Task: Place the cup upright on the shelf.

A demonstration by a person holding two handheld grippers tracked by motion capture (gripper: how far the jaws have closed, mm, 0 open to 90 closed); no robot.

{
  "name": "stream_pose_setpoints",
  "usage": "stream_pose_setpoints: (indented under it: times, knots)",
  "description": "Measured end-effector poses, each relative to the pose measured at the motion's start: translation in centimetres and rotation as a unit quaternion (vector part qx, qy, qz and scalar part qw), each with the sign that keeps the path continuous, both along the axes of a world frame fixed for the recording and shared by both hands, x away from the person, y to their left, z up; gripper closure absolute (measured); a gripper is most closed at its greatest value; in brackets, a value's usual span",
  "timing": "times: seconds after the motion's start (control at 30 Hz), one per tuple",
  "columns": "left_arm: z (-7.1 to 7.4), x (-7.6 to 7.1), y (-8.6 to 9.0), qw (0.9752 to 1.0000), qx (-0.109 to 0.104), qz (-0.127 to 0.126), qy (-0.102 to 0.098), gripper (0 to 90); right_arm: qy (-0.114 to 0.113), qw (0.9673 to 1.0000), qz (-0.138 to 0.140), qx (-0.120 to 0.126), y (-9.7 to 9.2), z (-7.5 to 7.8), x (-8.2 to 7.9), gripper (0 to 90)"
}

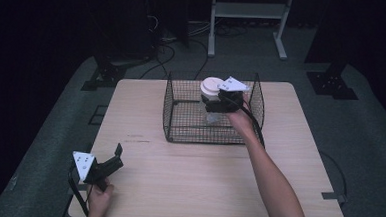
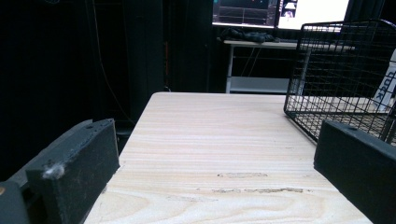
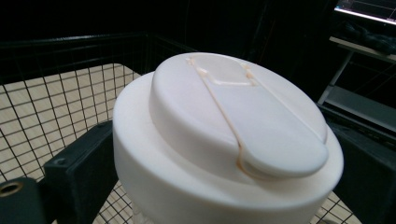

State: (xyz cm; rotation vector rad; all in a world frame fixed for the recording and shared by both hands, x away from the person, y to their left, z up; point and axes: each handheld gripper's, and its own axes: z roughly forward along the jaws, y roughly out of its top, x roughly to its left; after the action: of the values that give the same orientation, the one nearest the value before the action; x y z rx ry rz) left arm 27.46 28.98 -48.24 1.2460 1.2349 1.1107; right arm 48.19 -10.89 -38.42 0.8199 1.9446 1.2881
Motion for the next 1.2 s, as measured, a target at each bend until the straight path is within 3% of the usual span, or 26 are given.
stream_pose_setpoints:
  times: [0.2,1.2]
  knots:
    - [0.0,0.0,0.02,1.0,-0.001,0.001,0.001,0.0,0.009,0.9998,-0.002,-0.02,0.0,-0.66,0.27,3.8]
    - [0.01,0.0,-0.01,1.0,0.0,0.0,0.0,0.0,0.023,0.9995,-0.009,-0.017,-0.77,-0.45,0.33,2.6]
